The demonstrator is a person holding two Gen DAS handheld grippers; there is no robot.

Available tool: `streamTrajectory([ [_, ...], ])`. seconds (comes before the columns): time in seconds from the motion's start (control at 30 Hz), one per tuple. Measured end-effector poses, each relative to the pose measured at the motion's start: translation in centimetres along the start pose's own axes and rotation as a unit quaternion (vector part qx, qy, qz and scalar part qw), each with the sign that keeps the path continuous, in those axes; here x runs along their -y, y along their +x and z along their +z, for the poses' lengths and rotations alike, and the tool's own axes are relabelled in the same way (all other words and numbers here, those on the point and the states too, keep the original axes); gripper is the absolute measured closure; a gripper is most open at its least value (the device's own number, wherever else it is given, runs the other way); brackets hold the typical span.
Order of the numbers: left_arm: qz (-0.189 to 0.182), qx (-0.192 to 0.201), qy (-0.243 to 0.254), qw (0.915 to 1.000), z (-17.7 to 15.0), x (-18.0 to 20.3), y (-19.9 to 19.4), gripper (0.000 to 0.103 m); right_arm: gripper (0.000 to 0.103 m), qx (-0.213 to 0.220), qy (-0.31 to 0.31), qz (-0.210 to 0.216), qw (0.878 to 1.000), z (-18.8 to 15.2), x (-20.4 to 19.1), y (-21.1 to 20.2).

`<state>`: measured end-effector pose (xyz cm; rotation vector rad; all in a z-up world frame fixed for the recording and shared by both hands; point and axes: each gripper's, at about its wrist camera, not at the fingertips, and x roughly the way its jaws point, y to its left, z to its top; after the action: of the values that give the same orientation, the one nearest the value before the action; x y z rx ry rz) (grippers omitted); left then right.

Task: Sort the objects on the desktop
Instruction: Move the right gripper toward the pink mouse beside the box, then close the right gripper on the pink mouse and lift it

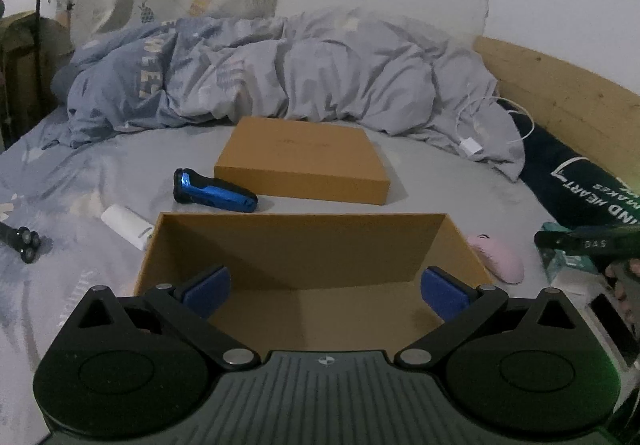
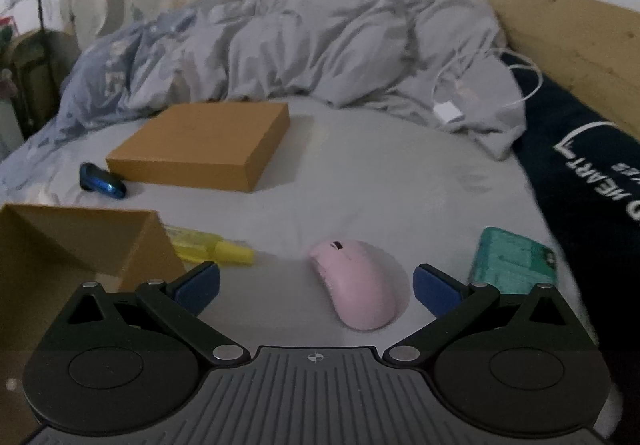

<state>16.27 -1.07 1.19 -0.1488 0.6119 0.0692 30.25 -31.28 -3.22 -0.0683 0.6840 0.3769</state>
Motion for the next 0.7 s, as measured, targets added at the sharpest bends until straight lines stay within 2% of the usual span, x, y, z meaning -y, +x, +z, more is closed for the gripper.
streamTrajectory([
  [0.23, 0.005, -0.016, -0.006, 0.9998, -0.2, 0.3, 2.6, 0.0, 0.001, -0.035, -0.033, 0.01, 0.999, -1.0, 0.5, 6.3],
  [0.37, 0.004, -0.023, -0.006, 0.9997, -0.5, 0.6, 3.7, 0.0, 0.002, -0.045, -0.04, 0.015, 0.998, -1.3, 0.9, 8.4],
  [0.43, 0.004, -0.024, -0.003, 0.9997, -0.6, 0.8, 4.1, 0.0, 0.01, -0.05, -0.043, 0.018, 0.998, -1.5, 1.2, 9.5],
  [0.5, 0.004, -0.025, -0.002, 0.9997, -0.6, 1.0, 4.5, 0.0, 0.014, -0.055, -0.046, 0.021, 0.997, -1.7, 1.4, 10.5],
  [0.67, 0.005, -0.03, -0.009, 0.9995, -0.5, 1.0, 5.4, 0.0, 0.015, -0.062, -0.064, 0.021, 0.996, -1.9, 1.9, 12.4],
  [0.7, 0.004, -0.028, -0.01, 0.9996, -0.4, 1.0, 5.5, 0.0, 0.018, -0.064, -0.065, 0.022, 0.996, -1.9, 2.2, 12.7],
])
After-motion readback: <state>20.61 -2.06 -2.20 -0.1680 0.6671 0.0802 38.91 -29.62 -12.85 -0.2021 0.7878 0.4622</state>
